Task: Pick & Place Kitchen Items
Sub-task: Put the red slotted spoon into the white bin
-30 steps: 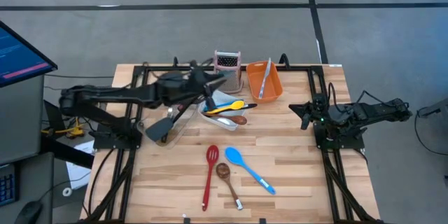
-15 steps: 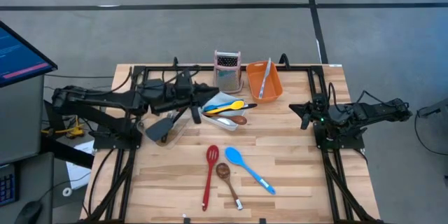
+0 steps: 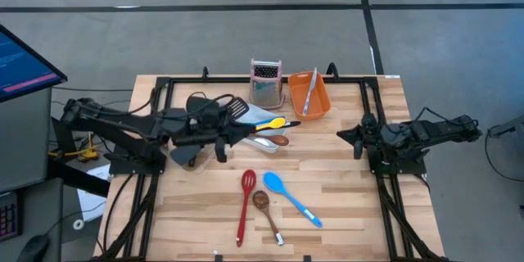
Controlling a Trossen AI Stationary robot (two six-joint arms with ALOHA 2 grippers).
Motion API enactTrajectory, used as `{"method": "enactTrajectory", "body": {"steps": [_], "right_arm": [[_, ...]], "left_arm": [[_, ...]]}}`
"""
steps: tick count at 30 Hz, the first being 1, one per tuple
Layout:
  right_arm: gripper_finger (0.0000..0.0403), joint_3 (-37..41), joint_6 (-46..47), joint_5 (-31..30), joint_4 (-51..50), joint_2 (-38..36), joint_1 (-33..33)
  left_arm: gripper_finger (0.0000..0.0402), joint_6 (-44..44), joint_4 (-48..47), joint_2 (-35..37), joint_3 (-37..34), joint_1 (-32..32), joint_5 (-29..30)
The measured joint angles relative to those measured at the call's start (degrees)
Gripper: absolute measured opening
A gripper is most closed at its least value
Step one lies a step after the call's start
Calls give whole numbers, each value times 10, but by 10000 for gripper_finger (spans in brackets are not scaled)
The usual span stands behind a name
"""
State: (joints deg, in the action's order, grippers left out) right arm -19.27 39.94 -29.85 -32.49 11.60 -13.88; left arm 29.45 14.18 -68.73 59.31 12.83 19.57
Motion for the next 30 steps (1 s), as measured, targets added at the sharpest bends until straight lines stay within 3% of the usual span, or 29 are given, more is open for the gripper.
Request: {"method": "enactTrajectory", "body": {"steps": [4,9,18,21,27,30], "right_arm": [[0,0,-12,0,-10,0,0],[0,0,-24,0,-9,0,0],[0,0,-24,0,-9,0,0],[0,0,-24,0,-9,0,0],[0,0,-24,-1,-9,0,1],[0,0,-24,-1,-7,0,1]], "left_arm": [[3,66,21,-8,0,32,28],[3,73,103,-38,-1,75,80],[3,74,308,-171,0,153,91],[3,117,376,-215,0,181,91],[3,144,403,-272,78,222,122],[3,98,394,-281,137,226,123]]}}
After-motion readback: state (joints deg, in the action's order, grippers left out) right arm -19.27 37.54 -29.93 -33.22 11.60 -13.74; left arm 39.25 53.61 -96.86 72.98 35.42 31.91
